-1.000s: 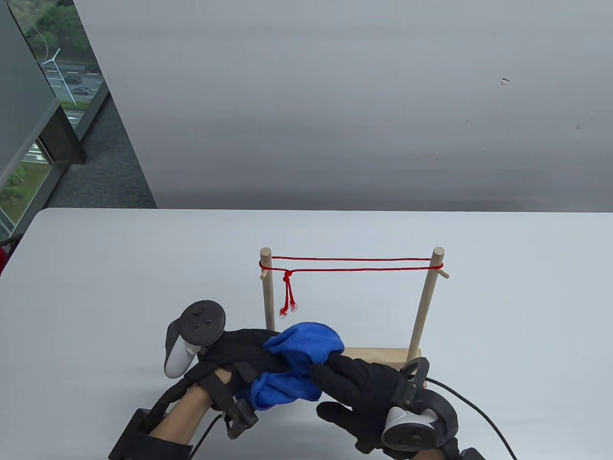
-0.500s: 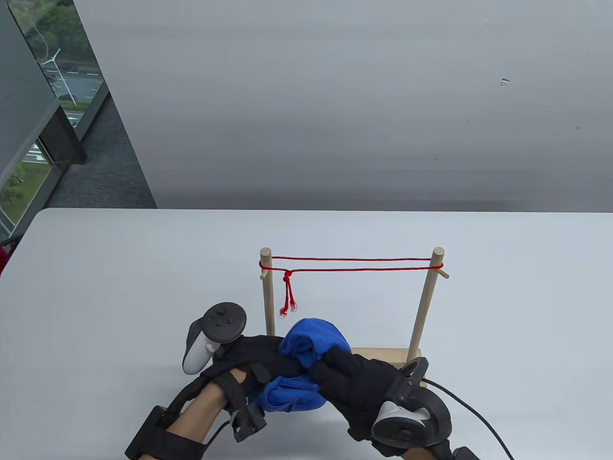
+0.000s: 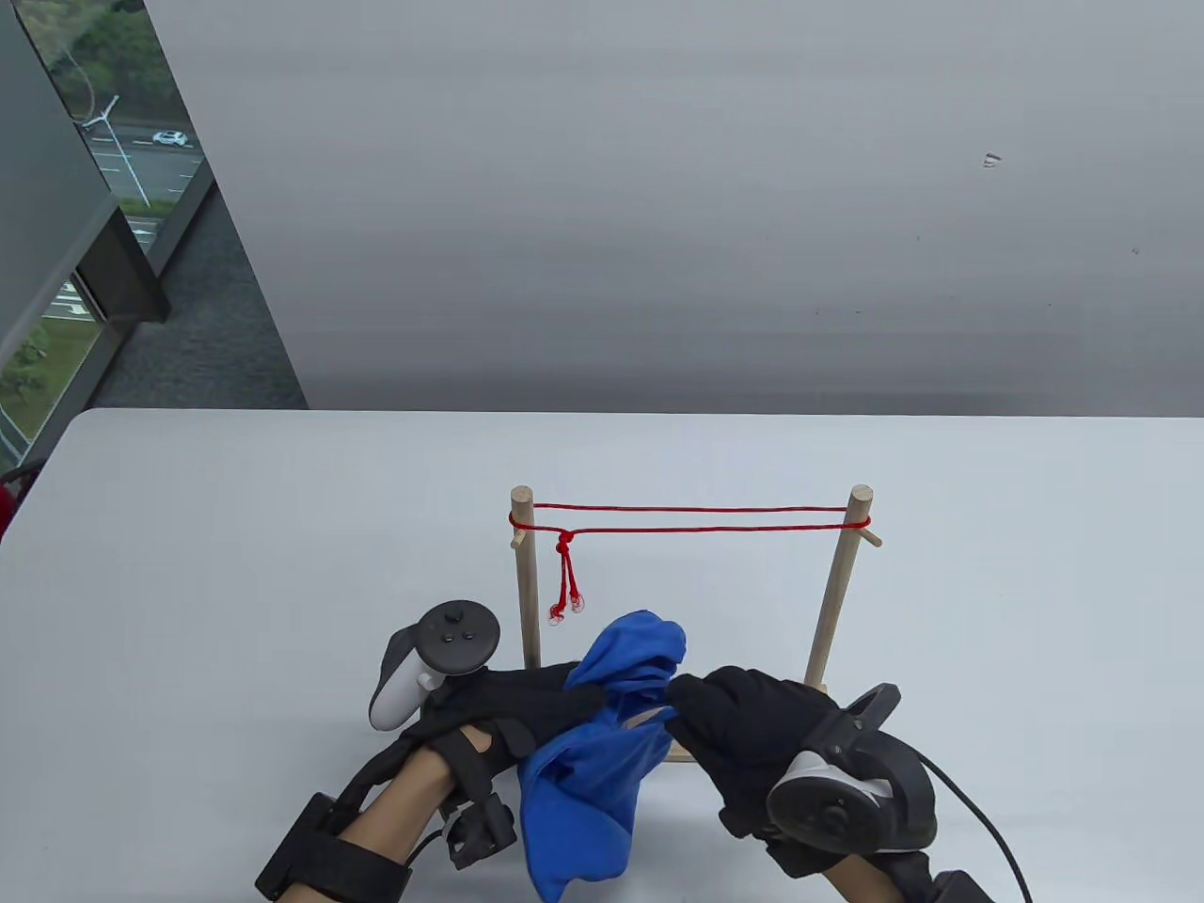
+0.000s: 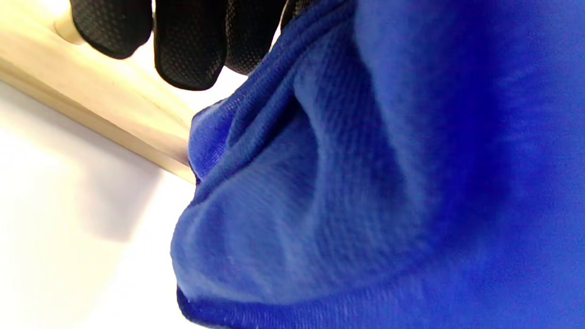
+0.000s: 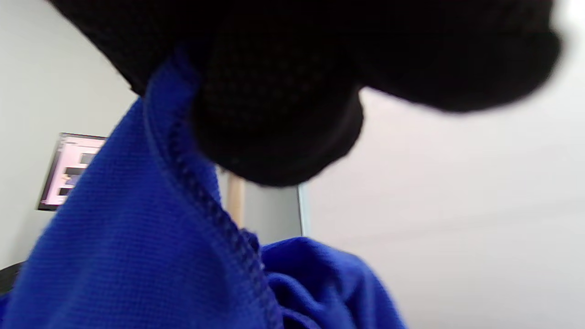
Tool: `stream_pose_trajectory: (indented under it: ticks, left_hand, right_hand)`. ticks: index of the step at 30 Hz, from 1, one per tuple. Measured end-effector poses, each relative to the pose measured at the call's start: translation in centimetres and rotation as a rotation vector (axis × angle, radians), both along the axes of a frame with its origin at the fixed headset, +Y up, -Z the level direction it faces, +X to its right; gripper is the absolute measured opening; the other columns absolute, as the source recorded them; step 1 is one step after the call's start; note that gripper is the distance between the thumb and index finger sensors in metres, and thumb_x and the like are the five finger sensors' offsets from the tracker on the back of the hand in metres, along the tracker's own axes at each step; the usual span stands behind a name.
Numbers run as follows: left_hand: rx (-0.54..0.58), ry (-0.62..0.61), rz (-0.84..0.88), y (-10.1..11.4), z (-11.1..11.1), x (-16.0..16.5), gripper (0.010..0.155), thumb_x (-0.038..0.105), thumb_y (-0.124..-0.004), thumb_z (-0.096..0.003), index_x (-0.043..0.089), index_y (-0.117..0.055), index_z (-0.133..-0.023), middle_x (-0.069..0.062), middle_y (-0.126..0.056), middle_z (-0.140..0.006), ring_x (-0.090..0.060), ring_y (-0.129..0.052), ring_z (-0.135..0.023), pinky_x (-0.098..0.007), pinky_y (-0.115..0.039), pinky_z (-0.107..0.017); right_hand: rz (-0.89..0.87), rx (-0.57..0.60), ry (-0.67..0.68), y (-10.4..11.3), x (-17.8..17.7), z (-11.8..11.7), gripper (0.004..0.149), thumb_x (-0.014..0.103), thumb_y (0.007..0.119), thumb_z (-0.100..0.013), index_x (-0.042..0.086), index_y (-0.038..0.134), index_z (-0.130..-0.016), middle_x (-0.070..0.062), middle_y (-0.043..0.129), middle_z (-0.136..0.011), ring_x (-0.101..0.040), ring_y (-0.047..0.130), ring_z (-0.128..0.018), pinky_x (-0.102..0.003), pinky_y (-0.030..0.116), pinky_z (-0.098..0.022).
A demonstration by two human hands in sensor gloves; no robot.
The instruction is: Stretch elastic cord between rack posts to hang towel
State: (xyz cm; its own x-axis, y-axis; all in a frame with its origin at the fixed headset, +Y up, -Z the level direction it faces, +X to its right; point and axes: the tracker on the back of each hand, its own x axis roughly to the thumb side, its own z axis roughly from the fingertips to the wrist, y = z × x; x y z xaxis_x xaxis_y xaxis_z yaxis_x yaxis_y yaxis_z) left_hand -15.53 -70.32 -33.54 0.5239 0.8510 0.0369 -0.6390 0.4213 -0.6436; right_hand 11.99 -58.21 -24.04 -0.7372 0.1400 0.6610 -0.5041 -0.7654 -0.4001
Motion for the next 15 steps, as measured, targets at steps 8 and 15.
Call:
stream_pose_trajectory:
  ticks: [8,15]
  left_hand:
    - [-0.001,0.055,0.005,0.1,0.6,-2.5,0.078,0.071,-0.067,-0.0473,0.018,-0.066,-0.105,-0.014,-0.077,-0.106,-0.047,-0.085,-0.086,-0.061,-0.069,-0.062]
    - [-0.047,0.069,0.057,-0.5,1.6,-4.4,0.077,0.070,-0.070,-0.0472,0.016,-0.069,-0.103,-0.016,-0.082,-0.101,-0.046,-0.088,-0.082,-0.061,-0.071,-0.061]
  right_hand:
    - [-0.067,-0.015,-0.112,1.1,2.8,-1.3,0.040,0.044,0.080,-0.043,0.013,0.093,-0.064,-0.005,0.100,-0.044,-0.009,0.102,-0.015,-0.026,0.087,-0.004]
    - [-0.108,-0.002,-0.198,2.4,4.8,-1.5,0.040,0.044,0.080,-0.043,0.014,0.093,-0.064,-0.005,0.100,-0.044,-0.009,0.102,-0.015,-0.026,0.087,-0.004]
